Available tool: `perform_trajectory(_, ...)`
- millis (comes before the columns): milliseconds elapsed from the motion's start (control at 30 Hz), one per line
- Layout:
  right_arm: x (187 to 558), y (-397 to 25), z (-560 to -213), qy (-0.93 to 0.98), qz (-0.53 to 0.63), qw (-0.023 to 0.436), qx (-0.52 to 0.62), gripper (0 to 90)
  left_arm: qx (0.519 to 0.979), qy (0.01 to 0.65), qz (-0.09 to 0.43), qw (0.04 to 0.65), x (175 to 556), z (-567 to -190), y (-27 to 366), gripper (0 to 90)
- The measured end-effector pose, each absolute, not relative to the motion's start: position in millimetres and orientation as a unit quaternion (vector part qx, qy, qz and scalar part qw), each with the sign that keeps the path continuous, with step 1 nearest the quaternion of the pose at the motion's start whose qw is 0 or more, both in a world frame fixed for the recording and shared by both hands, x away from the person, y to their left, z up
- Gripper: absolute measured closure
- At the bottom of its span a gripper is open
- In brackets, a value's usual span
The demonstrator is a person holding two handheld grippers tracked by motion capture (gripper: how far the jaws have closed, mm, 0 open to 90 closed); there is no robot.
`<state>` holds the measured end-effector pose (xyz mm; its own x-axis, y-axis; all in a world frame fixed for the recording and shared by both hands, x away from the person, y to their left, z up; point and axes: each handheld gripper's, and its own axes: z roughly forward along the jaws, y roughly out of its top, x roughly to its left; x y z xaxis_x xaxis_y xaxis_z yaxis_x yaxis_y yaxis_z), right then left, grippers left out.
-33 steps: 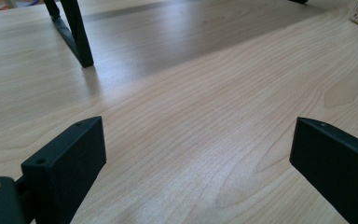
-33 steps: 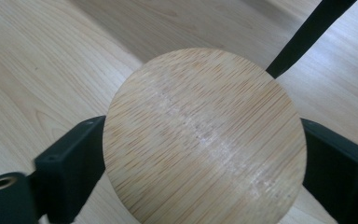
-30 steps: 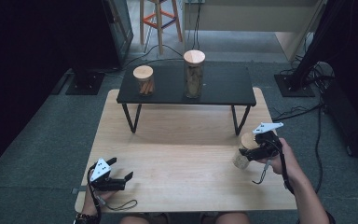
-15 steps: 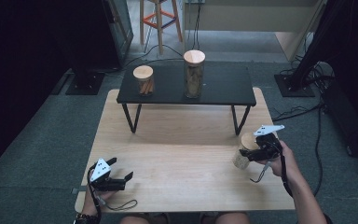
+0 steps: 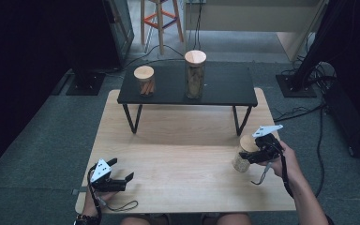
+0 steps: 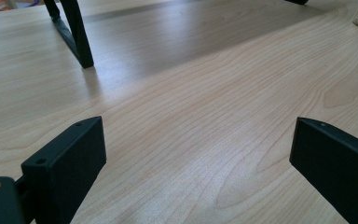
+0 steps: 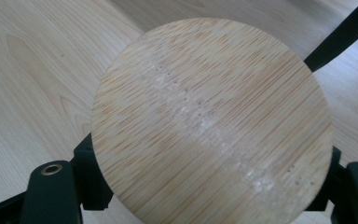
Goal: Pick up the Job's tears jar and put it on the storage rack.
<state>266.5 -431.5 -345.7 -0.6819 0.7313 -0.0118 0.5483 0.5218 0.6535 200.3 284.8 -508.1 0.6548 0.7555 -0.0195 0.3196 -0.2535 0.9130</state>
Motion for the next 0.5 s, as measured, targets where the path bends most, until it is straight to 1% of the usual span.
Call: perform_trajectory(500, 264, -425, -314, 0.857, 0.334, 0.159, 0.36, 25.0, 0.759, 0.353, 0.219, 0.501, 200, -509, 285, 3.7)
